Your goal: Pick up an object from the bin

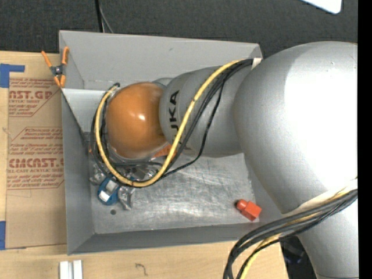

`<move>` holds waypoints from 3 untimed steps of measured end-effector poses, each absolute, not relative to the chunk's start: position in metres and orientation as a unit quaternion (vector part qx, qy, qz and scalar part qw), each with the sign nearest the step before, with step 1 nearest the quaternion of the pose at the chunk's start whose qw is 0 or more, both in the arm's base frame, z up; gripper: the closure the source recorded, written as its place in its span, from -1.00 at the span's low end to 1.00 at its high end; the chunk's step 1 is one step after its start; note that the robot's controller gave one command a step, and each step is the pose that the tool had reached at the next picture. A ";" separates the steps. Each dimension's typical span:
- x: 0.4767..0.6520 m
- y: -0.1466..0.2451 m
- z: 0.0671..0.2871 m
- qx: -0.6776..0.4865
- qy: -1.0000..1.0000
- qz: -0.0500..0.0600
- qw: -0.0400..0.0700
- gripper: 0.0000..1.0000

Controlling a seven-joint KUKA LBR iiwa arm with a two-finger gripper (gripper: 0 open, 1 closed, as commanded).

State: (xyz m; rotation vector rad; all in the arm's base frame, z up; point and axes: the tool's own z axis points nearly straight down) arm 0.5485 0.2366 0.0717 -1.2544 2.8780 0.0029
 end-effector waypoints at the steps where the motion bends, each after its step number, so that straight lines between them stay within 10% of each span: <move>1: 0.548 0.237 0.075 -0.400 0.917 0.001 0.000 1.00; 3: 0.545 0.236 0.098 -0.400 0.917 0.001 -0.005 1.00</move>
Offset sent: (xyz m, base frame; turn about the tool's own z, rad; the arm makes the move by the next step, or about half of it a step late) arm 0.0000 -0.0001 0.0527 0.0000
